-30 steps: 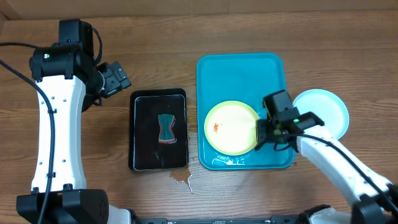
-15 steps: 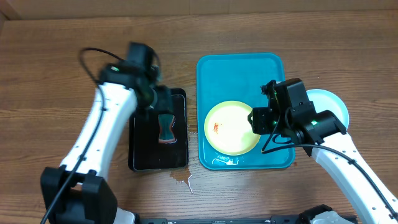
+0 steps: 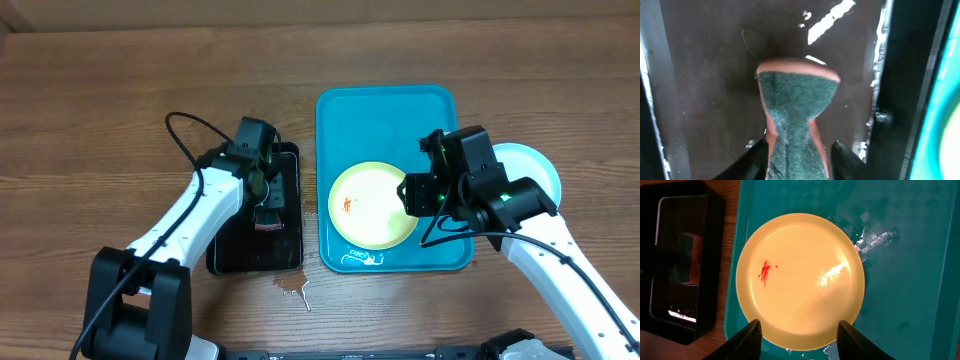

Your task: Clean dirty plates on tray and stack at the side

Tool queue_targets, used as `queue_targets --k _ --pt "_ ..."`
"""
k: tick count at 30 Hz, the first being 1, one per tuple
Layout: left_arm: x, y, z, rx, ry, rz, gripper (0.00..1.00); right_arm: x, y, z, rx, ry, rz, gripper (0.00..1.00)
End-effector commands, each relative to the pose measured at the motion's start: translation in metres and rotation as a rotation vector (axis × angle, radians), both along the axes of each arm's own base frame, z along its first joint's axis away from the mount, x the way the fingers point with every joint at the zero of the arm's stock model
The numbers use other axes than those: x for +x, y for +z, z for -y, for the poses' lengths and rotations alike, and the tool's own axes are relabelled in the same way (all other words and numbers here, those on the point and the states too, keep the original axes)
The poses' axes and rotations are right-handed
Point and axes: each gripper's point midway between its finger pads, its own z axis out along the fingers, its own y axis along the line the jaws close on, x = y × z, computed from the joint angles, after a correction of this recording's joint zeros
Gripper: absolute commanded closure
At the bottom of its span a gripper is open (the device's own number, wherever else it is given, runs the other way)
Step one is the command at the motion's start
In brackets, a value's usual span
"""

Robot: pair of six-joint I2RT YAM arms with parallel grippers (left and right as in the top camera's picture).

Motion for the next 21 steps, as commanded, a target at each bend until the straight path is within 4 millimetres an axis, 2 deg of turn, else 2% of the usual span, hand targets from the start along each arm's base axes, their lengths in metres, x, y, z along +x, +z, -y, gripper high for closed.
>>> queue_targets --k 1,7,9,11,13,15,18,21 --pt "-0.005 -0.008 0.0 0.003 0.005 -0.011 0.65 0.001 0.001 -0.001 0.018 -0.017 -0.008 0.5" --pt "-0.01 -0.02 0.0 0.004 0.001 -0.01 0.65 0.001 0.001 -0.001 0.016 -0.022 -0.008 0.51" --pt "-0.012 -0.027 -0.001 0.008 0.001 -0.026 0.61 0.001 0.001 0.0 0.012 -0.024 -0.01 0.51" --pt "-0.013 -0.034 -0.001 0.01 0.0 -0.046 0.61 0.0 0.0 0.001 0.004 -0.027 -0.013 0.51" --pt "-0.015 -0.041 -0.001 0.016 0.0 -0.065 0.69 -0.001 -0.001 0.002 0.001 -0.028 -0.019 0.51" --pt "-0.018 -0.044 -0.002 0.022 -0.002 -0.083 0.94 -0.002 -0.002 0.003 0.0 -0.039 -0.027 0.51" --pt "-0.017 -0.039 -0.003 0.026 -0.001 -0.091 0.96 0.0 -0.006 0.02 -0.051 -0.168 -0.046 0.51" --pt "-0.009 -0.022 -0.002 0.036 -0.018 -0.093 0.96 0.003 -0.009 0.041 -0.096 -0.297 -0.053 0.51"
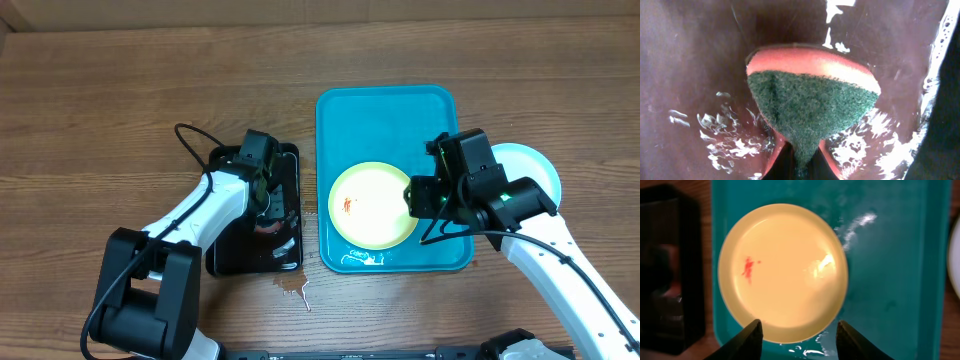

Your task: Clean dirty plates on tray and stack at the side

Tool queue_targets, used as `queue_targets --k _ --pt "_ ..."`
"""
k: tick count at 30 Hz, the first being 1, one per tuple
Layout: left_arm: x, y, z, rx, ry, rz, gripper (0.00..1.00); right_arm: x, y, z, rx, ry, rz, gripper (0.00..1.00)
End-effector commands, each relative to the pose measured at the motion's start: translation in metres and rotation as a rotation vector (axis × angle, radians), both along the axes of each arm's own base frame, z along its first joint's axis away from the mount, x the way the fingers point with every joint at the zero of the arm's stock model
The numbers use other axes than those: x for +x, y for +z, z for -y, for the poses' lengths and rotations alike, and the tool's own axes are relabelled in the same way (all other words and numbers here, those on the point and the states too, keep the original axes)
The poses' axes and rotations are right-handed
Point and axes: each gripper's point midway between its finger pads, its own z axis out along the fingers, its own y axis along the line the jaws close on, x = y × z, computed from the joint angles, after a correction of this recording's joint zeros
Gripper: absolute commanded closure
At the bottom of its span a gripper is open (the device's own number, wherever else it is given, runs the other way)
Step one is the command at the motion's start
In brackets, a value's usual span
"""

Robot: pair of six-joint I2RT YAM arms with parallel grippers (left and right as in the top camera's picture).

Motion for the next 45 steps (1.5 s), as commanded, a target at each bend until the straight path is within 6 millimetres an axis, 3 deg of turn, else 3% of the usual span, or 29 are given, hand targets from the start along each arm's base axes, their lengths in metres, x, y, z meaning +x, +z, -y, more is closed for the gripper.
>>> queue_targets --k 1,5,9,13,18,24,37,41,45 --pt "0.013 0.017 0.004 0.008 -0.031 0.007 0.96 0.011 0.0 0.026 -0.048 -0.169 0.011 0.51" --pt "0.032 0.057 0.009 0.006 -0.057 0.028 0.96 0.014 -0.002 0.038 -0.002 -0.183 -0.015 0.47" --pt "0.049 0.096 0.005 0.049 -0.049 0.075 0.96 0.009 -0.003 0.024 0.115 0.001 -0.047 0.46" --pt "0.056 0.116 -0.002 0.091 -0.042 0.1 0.96 0.004 -0.017 0.028 0.117 0.006 -0.102 0.46" --pt "0.055 0.115 -0.002 0.094 -0.042 0.094 0.96 0.003 -0.041 0.017 0.13 0.08 -0.164 0.46" --pt "0.051 0.111 -0.003 0.097 -0.044 0.082 0.96 0.021 -0.075 0.02 0.101 0.039 -0.202 0.6" --pt "0.05 0.109 -0.002 0.09 -0.044 0.075 0.96 0.015 -0.116 0.013 0.09 0.056 -0.265 0.61" --pt "0.047 0.108 0.009 0.053 -0.064 0.068 0.96 0.016 -0.12 0.01 0.093 0.063 -0.25 0.73" --pt "0.045 0.109 0.035 -0.009 -0.114 0.075 0.96 0.02 -0.119 0.008 0.109 0.011 -0.25 0.87"
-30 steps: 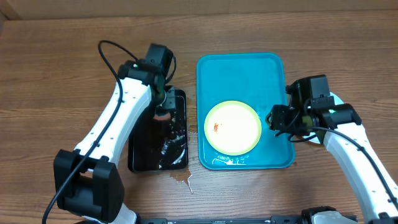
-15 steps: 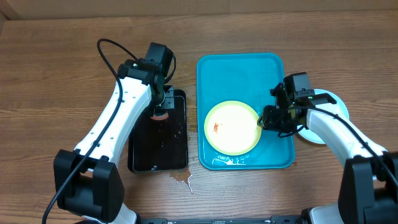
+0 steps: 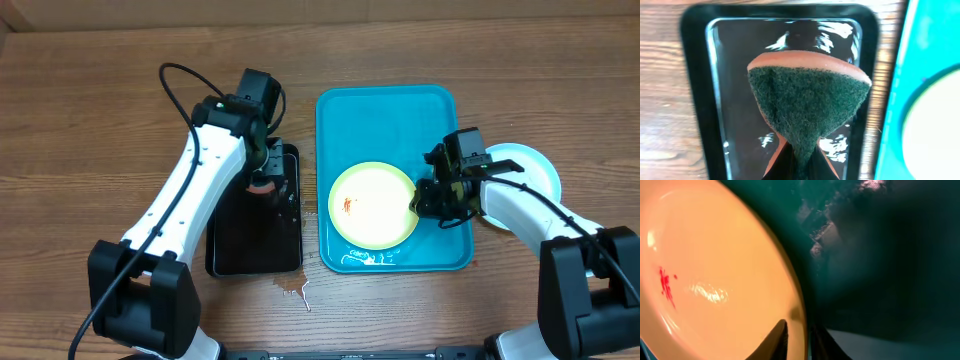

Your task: Clean dirty plates on tray and stack at the side

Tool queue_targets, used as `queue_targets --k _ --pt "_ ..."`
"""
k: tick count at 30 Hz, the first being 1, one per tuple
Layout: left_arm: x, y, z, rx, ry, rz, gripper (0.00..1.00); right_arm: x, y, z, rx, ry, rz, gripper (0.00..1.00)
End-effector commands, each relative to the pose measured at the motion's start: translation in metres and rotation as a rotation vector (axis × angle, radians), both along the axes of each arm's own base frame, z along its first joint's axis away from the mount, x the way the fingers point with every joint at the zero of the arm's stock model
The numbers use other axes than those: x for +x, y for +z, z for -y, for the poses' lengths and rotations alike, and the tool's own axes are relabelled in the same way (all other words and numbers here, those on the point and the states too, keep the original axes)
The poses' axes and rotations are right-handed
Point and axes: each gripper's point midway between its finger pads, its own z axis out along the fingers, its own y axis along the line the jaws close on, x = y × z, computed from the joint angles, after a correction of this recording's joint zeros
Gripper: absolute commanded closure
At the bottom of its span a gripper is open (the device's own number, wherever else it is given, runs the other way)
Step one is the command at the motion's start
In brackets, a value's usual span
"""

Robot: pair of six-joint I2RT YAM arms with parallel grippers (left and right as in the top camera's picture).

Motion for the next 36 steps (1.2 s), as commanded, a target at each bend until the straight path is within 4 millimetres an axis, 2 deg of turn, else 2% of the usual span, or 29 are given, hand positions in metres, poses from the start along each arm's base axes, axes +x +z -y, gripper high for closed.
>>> queue_targets --k 1,10,13,16,18,22,25,28,31,36 --pt "-0.005 0.001 0.034 -0.074 -0.091 0.004 0.96 0.0 -0.002 -0.002 0.01 -0.049 -0.019 0.88" --pt "-0.007 0.006 0.127 -0.237 -0.207 0.091 0.96 0.003 -0.007 0.013 -0.073 -0.122 -0.019 0.96" --pt "-0.013 -0.01 0.165 -0.303 -0.253 0.066 0.96 0.003 -0.007 0.013 -0.072 -0.122 -0.02 0.96" --pt "-0.023 -0.034 0.193 -0.345 -0.267 0.009 0.96 0.003 -0.007 0.013 -0.073 -0.121 -0.023 0.96" --pt "-0.026 -0.053 0.204 -0.341 -0.254 -0.021 0.96 0.002 -0.007 0.013 -0.074 -0.121 -0.026 0.96" --pt "-0.027 -0.086 0.207 -0.314 -0.221 -0.073 0.96 0.001 -0.007 0.013 -0.074 -0.121 -0.029 0.96" --pt "-0.028 -0.105 0.194 -0.254 -0.178 -0.105 0.96 0.001 -0.007 0.013 -0.075 -0.121 -0.031 0.96" --pt "-0.023 -0.108 0.184 -0.223 -0.131 -0.102 0.96 0.001 -0.008 0.014 -0.075 -0.121 -0.031 0.96" --pt "-0.011 -0.107 0.161 -0.124 -0.063 -0.059 0.96 0.0 -0.008 0.014 -0.075 -0.121 -0.033 0.96" --pt "0.006 -0.101 0.132 0.0 -0.05 -0.002 0.96 -0.001 -0.008 0.014 -0.077 -0.121 -0.038 0.96"
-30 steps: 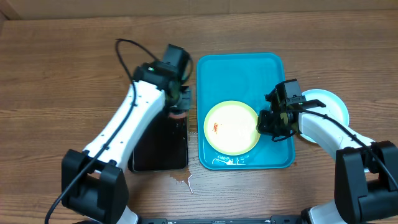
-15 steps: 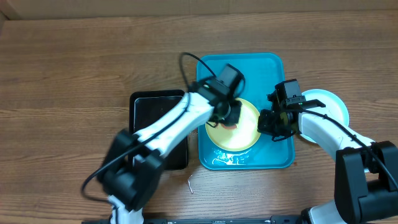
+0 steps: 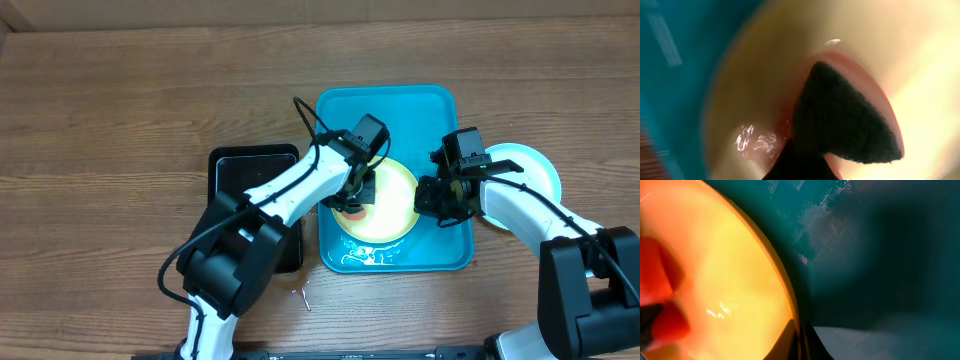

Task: Clean dirty plates on tray and stack at the side
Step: 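Scrub the yellow plate with the sponge in the left gripper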

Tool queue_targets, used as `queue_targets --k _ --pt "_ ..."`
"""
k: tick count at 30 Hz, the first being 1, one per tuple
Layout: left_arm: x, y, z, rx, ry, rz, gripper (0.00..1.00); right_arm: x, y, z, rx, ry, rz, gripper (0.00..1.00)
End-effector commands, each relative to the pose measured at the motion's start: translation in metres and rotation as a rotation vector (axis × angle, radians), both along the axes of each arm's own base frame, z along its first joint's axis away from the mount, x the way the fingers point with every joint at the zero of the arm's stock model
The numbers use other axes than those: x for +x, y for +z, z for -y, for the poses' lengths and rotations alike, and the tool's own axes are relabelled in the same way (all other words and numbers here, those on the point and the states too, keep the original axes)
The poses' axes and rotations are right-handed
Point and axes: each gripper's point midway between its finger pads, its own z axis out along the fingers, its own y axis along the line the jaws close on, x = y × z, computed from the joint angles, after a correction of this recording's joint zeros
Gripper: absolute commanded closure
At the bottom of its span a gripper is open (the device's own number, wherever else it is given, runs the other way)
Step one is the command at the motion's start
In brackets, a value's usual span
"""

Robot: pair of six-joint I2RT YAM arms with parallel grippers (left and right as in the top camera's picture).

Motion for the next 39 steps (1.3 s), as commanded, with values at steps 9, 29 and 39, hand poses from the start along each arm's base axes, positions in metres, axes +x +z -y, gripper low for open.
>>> queue_targets --k 9,29,39 --pt "0.011 0.006 0.035 -0.192 -0.376 0.052 0.96 -0.003 -0.005 0.005 -0.038 -0.007 -0.014 0.96" --pt "0.009 0.01 -0.017 0.129 -0.154 -0.078 0.96 -0.003 -0.005 0.005 -0.038 -0.007 -0.013 0.96" --pt "0.047 0.019 0.0 0.114 -0.163 0.099 0.96 -0.003 -0.005 0.005 -0.038 -0.007 -0.014 0.96"
